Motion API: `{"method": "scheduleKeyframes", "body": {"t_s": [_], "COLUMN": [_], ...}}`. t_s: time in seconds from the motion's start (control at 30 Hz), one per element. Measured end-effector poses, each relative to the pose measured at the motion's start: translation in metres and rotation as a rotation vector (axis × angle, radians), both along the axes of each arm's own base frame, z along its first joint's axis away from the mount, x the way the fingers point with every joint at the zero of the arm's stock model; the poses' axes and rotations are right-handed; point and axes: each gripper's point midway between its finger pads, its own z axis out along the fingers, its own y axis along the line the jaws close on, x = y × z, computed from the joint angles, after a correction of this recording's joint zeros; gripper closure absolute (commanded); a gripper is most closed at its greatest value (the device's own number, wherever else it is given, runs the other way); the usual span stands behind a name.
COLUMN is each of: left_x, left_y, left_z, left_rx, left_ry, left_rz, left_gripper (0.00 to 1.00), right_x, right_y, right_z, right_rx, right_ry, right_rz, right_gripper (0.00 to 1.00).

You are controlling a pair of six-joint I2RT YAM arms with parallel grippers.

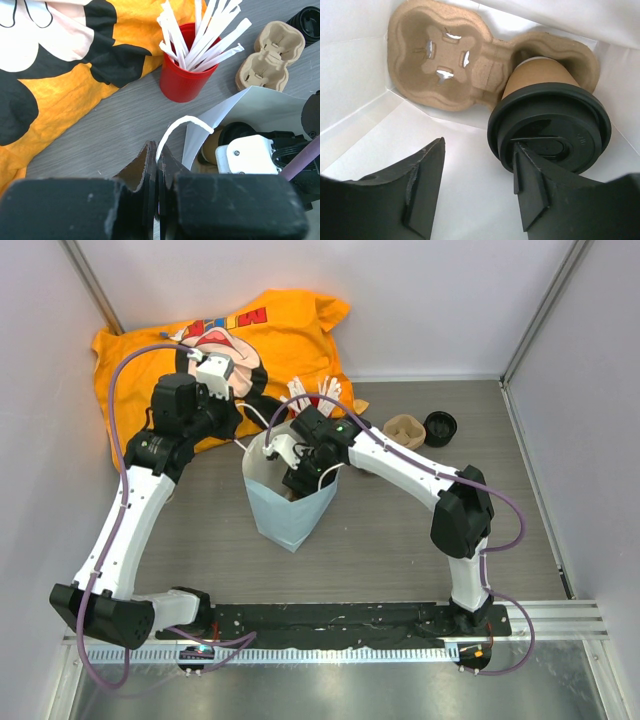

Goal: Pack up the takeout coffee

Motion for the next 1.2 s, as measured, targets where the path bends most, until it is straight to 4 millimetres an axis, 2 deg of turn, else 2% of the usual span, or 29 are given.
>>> {"method": "scheduleKeyframes", "body": {"t_s": [0.7, 1.2], "left_x": [0.0, 0.0], "left_y": [0.0, 0.0], "left_z": [0.0, 0.006], "left_rx": [0.0, -0.003], "left_ry": [0.0, -0.014], "left_rz": [0.0, 0.001], "left_gripper": [0.99, 0.99], "right_x": [0.004, 0.001], "right_y": [-0.001, 0.0], "right_z": [0.021, 0.052], "right_rx": [-0.002, 0.033], "right_ry": [-0.032, -0.062], "right_rz": [-0.01, 0.005], "right_gripper": [0.37, 0.37]}}
